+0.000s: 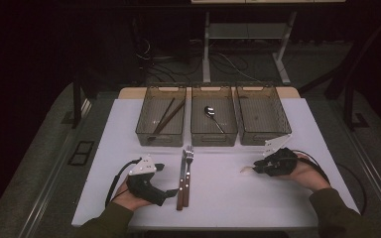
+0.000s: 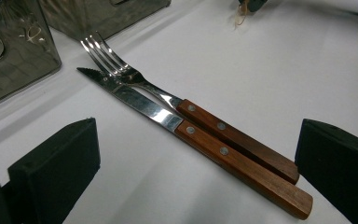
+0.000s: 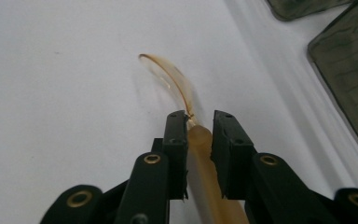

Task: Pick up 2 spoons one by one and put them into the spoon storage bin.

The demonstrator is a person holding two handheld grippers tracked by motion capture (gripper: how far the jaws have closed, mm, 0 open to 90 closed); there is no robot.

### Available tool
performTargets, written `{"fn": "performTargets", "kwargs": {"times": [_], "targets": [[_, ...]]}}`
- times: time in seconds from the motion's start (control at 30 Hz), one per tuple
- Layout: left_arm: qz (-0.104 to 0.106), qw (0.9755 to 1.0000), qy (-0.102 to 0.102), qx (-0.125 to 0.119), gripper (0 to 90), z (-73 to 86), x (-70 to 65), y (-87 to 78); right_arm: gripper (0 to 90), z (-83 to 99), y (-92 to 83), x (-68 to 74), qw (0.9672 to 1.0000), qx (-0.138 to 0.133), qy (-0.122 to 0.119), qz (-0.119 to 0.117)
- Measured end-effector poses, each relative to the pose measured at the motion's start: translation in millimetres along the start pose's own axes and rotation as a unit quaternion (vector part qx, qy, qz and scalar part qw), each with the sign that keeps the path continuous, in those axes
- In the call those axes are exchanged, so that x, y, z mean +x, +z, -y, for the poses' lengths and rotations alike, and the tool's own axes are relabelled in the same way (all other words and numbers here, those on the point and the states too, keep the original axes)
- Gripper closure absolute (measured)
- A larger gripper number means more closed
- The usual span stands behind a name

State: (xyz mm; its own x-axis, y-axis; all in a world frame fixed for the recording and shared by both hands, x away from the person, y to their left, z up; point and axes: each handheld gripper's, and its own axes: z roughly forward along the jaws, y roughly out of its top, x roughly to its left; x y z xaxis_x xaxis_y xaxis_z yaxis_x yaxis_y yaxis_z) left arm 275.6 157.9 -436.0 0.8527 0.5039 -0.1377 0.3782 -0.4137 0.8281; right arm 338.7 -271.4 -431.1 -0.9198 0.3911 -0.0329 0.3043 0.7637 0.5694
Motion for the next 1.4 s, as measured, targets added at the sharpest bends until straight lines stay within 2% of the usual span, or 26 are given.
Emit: {"fn": "performTargets", "kwargs": {"times": [0.27,0.57,0.77,1.03,1.4], "targets": [[0.000,1.0000,0.001,-0.001,0.0,0.0,-0.2,-0.3,77.3,0.5,-1.1,-1.8,1.0000,-0.001,0.007,-0.004],[-0.001,1.0000,0.002,0.000,0.0,-0.3,-0.9,-0.4,77.3,0.7,-15.4,-6.4,0.9973,-0.040,0.062,0.002],[-0.001,1.0000,0.003,0.000,0.0,-0.3,-1.0,-0.1,77.2,-8.4,-25.7,-7.9,0.9927,-0.077,0.092,0.009],[0.000,1.0000,-0.001,-0.003,0.0,0.0,-1.4,0.6,77.1,-35.0,-37.1,-6.9,0.9850,-0.125,0.117,0.024],[0.001,1.0000,-0.002,-0.005,0.0,0.4,-1.5,-0.5,77.0,-79.1,-33.7,-16.6,0.9762,-0.153,0.139,0.065]]}}
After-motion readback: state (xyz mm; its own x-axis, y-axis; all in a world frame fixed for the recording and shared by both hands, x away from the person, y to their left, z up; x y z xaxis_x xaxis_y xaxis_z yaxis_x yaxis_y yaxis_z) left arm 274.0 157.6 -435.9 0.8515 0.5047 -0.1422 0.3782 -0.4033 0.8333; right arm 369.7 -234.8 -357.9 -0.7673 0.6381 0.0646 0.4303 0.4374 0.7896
